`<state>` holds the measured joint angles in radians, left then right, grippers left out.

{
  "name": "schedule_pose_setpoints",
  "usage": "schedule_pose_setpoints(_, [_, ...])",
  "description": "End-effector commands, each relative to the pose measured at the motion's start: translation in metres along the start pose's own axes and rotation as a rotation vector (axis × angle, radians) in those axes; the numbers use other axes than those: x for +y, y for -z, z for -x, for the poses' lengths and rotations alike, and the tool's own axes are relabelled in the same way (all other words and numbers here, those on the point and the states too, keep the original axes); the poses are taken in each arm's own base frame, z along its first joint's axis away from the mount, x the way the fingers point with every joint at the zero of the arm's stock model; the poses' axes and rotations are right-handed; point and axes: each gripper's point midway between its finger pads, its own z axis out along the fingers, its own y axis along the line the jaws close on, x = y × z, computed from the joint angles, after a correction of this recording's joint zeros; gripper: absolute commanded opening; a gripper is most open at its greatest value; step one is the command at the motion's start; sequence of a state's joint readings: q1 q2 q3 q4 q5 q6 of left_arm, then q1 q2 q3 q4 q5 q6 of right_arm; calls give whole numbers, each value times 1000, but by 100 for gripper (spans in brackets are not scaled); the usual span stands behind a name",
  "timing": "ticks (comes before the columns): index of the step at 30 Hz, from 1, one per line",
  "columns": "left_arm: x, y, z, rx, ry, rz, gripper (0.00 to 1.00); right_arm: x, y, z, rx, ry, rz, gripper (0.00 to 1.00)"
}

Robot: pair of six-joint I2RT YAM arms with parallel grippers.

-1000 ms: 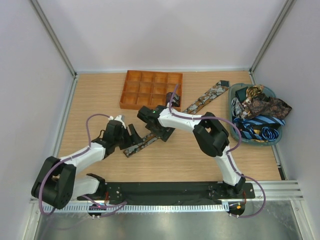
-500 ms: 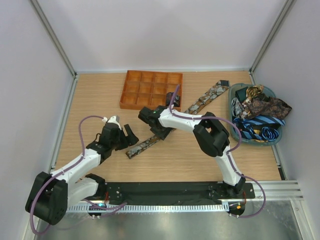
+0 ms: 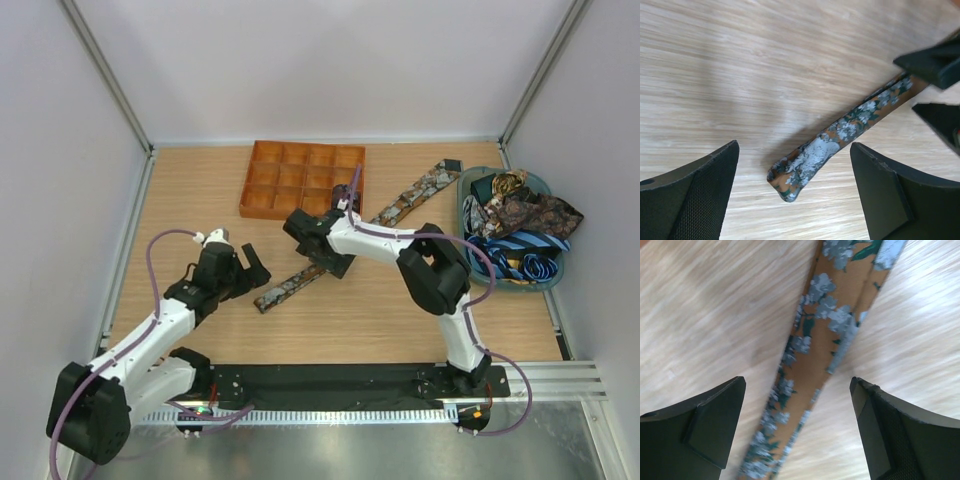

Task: Roll the ties
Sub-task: Flatten the tie, then roll the tie

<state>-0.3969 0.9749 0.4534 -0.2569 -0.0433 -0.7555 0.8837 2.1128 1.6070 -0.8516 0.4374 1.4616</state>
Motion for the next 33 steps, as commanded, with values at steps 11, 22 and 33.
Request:
schedule_pose_setpoints(11, [14, 80, 60, -197, 156, 158, 88, -13, 101, 13, -145, 533, 649, 90])
schedule_pose_setpoints(22, [9, 172, 125, -376, 125, 270, 88, 42, 142, -100, -167, 1056, 882, 83])
schedule_pose_setpoints(33, [24, 266, 173, -653, 90, 347, 89, 75, 139, -152, -210, 1186, 847, 81])
